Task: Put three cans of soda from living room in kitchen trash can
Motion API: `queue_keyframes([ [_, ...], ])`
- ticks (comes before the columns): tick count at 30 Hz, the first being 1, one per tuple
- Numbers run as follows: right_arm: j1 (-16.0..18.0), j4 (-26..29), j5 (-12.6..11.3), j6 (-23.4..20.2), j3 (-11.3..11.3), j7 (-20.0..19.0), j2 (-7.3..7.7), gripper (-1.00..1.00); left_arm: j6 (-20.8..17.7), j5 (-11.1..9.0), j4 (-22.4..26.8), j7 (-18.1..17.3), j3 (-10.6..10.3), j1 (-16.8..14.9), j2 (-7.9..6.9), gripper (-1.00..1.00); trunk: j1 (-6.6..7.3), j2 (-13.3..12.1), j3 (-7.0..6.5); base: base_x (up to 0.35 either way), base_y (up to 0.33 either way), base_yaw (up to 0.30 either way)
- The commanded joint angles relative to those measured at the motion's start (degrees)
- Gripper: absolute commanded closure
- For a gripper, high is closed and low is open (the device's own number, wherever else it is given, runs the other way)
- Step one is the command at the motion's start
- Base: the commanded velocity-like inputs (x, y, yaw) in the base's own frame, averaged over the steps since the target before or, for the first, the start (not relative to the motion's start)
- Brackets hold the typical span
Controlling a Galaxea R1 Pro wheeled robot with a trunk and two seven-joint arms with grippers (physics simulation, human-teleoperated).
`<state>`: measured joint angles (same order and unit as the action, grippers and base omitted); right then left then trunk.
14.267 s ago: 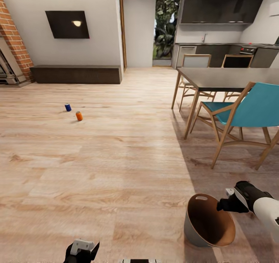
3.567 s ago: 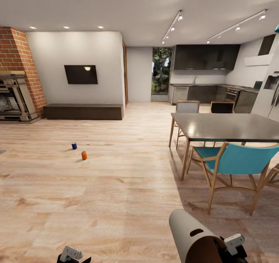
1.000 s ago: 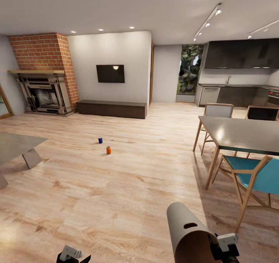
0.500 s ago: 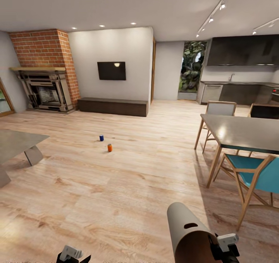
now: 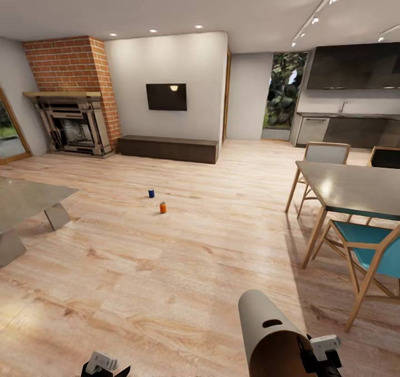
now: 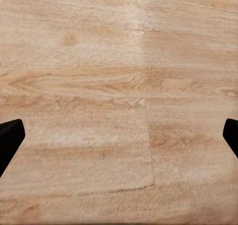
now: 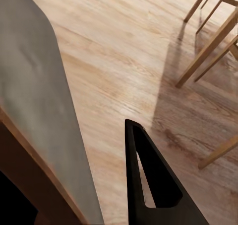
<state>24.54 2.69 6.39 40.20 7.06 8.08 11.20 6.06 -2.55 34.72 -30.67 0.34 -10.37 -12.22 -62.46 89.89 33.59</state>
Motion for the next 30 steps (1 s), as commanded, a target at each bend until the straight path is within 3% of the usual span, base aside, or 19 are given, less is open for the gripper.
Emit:
queue_keyframes([
  [1, 0.0, 0.1, 0.0, 0.1, -0.7, -0.5, -0.01, 1.0, 0.0, 0.0, 0.0, 0.0, 0.0, 0.0, 0.0, -1.0, 0.0, 0.0, 0.07, 0.0, 0.0, 0.148],
  [11, 0.0, 0.1, 0.0, 0.1, -0.8, -0.5, -0.31, 1.0, 0.0, 0.0, 0.0, 0.0, -0.1, 0.0, 0.01, -1.0, 0.0, 0.0, 0.49, 0.0, 0.0, 0.125],
  [30, 0.0, 0.1, 0.0, 0.1, -0.8, -0.5, -0.39, 1.0, 0.0, 0.0, 0.0, 0.4, -0.2, 0.0, 0.04, -1.0, 0.0, 0.0, 0.83, 0.0, 0.0, 0.229],
])
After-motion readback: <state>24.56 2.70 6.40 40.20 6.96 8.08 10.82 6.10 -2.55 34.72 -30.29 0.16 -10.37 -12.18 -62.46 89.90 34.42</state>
